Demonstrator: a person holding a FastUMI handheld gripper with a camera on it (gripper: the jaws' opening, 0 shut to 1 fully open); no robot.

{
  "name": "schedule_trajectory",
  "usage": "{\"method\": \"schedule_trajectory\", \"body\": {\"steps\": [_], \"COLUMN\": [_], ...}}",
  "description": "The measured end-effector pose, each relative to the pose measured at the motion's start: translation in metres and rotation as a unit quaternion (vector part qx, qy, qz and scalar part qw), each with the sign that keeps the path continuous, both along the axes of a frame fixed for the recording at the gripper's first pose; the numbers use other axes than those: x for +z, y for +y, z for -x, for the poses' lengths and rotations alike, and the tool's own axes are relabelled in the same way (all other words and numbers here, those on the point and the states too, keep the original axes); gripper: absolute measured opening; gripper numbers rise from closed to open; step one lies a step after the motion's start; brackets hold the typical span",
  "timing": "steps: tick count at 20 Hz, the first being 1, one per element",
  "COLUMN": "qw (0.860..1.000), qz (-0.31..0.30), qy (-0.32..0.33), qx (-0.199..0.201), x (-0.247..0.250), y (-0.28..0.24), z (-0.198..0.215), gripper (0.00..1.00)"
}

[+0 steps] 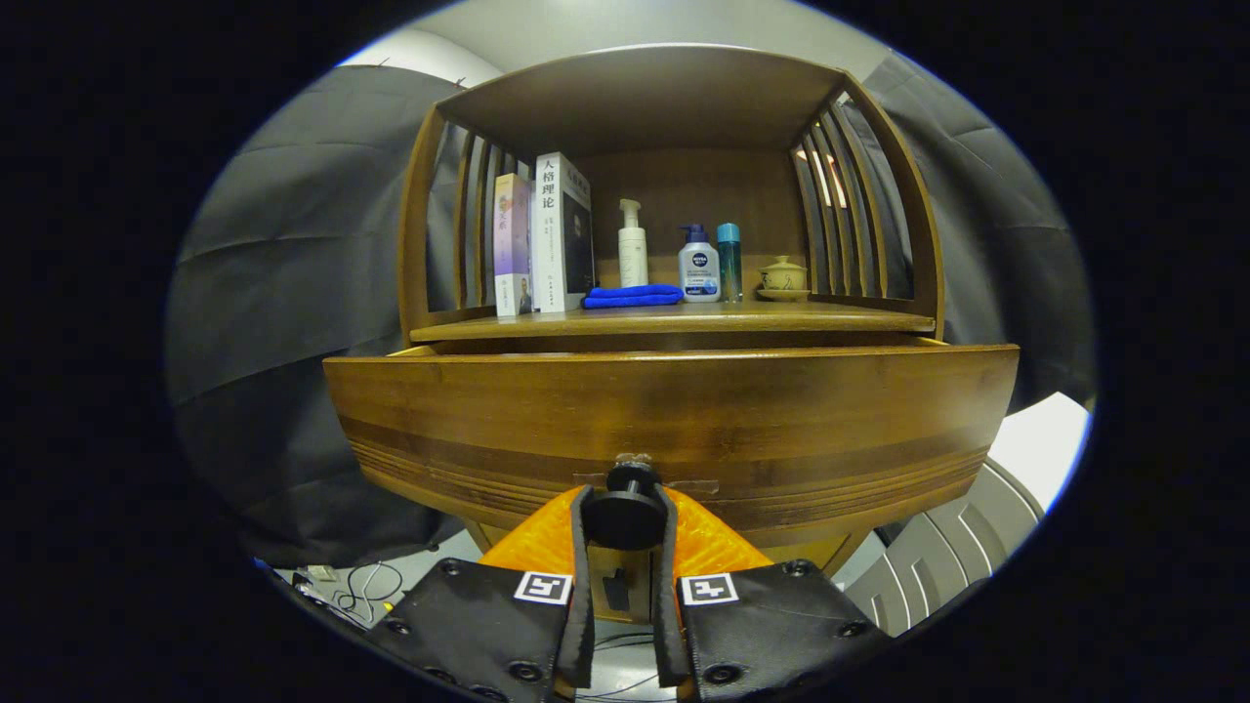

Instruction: Pull open the drawer, take out the items inside it, and place them on the countertop above the cabinet.

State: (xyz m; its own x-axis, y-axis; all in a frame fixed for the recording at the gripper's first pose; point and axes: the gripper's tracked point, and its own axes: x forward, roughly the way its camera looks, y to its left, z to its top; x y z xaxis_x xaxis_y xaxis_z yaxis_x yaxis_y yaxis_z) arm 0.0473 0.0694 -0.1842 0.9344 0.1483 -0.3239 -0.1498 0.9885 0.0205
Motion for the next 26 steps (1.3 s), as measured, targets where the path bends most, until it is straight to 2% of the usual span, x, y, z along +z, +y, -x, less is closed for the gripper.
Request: {"method": "schedule_trajectory", "body": {"steps": [17, 23, 26], "qw": [0.999, 0.998, 0.998], "qz": [0.018, 0.017, 0.009], "qy": [0.011, 0.013, 0.02], "qx": [0.046, 0.051, 0.057], "x": [-0.003, -0.003, -0.004], "y": [0.004, 0.008, 0.011], "z": [0.086, 0.094, 0.093], "gripper": [0.27, 0.27, 0.38]}}
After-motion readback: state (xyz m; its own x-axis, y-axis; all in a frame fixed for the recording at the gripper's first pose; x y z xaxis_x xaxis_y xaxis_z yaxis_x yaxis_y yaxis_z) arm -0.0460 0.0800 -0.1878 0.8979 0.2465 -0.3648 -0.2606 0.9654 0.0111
